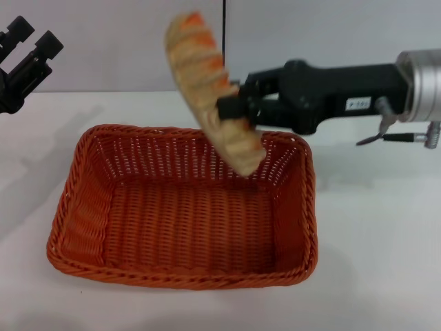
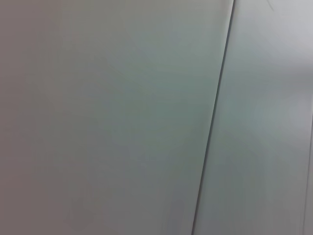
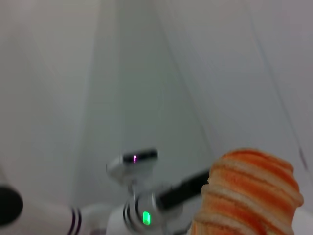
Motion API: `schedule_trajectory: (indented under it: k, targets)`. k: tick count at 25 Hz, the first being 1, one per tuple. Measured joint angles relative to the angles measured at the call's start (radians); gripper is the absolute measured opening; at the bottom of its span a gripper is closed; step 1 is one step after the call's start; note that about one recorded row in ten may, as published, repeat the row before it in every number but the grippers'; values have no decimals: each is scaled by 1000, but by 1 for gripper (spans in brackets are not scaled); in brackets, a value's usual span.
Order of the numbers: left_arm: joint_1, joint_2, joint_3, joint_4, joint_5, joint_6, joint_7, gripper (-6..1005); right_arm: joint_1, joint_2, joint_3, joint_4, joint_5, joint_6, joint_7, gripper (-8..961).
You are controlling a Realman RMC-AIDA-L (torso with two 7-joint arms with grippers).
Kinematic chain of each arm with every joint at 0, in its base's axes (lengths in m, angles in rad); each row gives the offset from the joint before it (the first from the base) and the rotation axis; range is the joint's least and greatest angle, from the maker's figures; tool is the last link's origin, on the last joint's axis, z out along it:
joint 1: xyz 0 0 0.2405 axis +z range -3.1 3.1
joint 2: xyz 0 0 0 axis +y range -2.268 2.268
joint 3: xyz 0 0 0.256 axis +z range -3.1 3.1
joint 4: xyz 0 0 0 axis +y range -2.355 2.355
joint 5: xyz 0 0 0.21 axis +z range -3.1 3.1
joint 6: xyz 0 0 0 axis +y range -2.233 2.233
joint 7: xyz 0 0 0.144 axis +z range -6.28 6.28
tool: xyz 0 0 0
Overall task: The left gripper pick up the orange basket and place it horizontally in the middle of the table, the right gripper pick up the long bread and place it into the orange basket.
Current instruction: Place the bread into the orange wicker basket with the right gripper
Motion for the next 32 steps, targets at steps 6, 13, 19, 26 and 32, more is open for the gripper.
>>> schedule_trajectory:
  k: [6, 13, 19, 26, 32]
  targets:
    - [-2, 0, 2, -9, 1, -3, 2, 713, 22, 1, -21, 37, -71, 44, 36, 274]
    - [-8, 0, 4, -11, 1, -3, 3, 713, 19, 1, -29, 39, -85, 46, 44, 401]
    - [-9, -1, 7, -11, 0, -3, 3, 713, 12, 1, -27, 39, -85, 39, 46, 616]
    - [-9, -1, 7, -13, 0, -2, 2, 713, -12, 1, -20, 16, -81, 27, 46, 705]
    - [-8, -1, 0, -24, -8, -1, 6, 713, -115, 10, 102, -62, -70, 10, -16, 707]
